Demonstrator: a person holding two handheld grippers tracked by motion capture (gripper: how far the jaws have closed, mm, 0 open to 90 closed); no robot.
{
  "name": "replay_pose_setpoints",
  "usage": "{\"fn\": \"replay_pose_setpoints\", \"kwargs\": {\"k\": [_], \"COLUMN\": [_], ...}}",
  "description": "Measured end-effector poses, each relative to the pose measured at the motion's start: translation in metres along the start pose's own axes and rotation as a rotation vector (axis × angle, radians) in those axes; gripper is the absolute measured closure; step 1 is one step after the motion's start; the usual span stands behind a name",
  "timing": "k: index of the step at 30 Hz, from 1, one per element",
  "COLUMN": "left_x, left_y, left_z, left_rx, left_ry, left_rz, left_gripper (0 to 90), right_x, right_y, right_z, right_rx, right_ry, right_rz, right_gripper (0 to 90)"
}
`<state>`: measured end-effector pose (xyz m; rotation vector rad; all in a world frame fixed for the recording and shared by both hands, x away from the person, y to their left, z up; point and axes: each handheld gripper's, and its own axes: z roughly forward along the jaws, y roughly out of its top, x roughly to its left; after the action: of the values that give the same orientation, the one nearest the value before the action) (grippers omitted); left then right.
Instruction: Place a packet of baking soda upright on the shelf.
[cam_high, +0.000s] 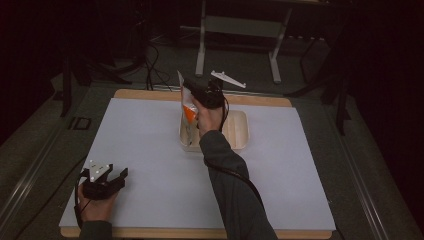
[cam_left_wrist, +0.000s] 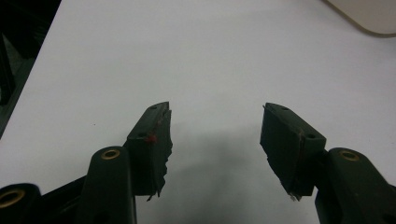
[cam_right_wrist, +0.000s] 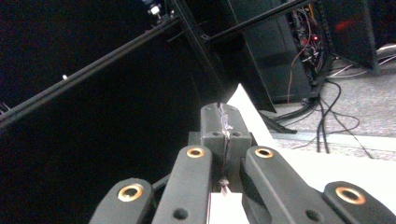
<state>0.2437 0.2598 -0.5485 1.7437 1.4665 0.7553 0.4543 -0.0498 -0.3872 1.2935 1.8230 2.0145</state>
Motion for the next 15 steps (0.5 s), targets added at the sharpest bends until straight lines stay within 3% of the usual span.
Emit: {"fn": "replay_pose_setpoints", "kwargs": {"k": [15], "left_x": [-0.0003], "left_y": [-0.0004], "left_z": [-0.0011], "left_rx": [-0.001], "left_ry": [0.002], "left_rz": [0.002], "left_gripper": [42.8], "right_x": [-0.0074], "right_y": [-0.0032], "right_z": [-0.0051], "right_rx": [-0.028], "right_ry": [-0.004], "right_rz": [0.042], "right_gripper": [90.0]}}
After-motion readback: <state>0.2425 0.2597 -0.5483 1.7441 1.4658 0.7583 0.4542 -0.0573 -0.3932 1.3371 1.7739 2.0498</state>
